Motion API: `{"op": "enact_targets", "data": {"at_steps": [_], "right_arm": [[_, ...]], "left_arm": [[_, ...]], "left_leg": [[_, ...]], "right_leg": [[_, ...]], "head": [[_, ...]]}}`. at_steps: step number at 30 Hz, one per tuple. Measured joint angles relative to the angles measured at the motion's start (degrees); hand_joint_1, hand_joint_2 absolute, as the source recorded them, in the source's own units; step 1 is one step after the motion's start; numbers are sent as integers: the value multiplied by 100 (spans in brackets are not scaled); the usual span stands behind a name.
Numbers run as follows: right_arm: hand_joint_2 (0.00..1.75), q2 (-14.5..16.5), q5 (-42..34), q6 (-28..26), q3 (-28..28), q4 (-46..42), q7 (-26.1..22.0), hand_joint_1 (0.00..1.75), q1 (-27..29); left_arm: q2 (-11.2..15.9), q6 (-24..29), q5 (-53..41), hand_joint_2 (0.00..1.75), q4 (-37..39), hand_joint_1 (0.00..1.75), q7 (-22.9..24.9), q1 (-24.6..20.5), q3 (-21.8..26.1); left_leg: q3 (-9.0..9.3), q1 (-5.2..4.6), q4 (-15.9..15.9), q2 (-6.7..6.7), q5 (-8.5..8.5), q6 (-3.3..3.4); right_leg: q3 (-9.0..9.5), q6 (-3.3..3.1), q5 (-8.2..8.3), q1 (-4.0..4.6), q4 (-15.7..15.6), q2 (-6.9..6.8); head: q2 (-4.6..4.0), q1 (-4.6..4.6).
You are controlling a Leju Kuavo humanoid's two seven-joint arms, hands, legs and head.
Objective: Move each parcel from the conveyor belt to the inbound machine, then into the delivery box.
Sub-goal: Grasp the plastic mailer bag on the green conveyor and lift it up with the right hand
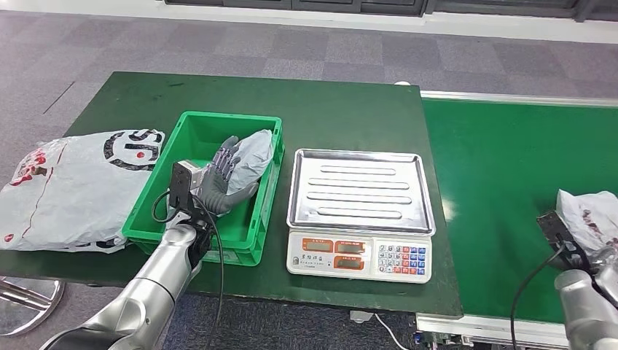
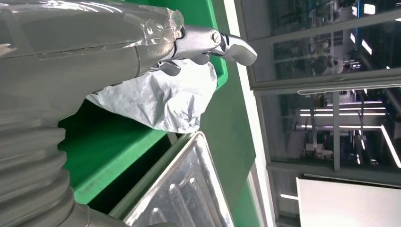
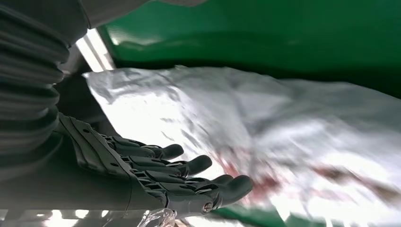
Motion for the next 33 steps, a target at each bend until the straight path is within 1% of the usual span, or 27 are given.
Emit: {"op": "enact_targets", "data": {"at_steps": [14,20,33], "right_arm": [[175,-106,422,1105,0,412,645,0,-217],[175,-123,474,1222,0,468,682,0,-233],[175,-123,487,1234,0,517,692,0,-263]], "left_arm": [[-2,-8,78,175,234,0,108,-111,1],[-2,31,78,175,263,0,163,-121,1],[-2,41,84,175,290,0,166,-125,1]], "left_leg": [[17,0,-1,-1,0,0],[19,1,-1,-1,-1,0],[28,0,-1,-1,-1,0]], "right_leg": [[18,0,-1,0,0,-1],[20,0,-2,1,0,-1],[31,0,-3,0,0,-1]], "head": [[0,1],[0,-1],[0,1]]}}
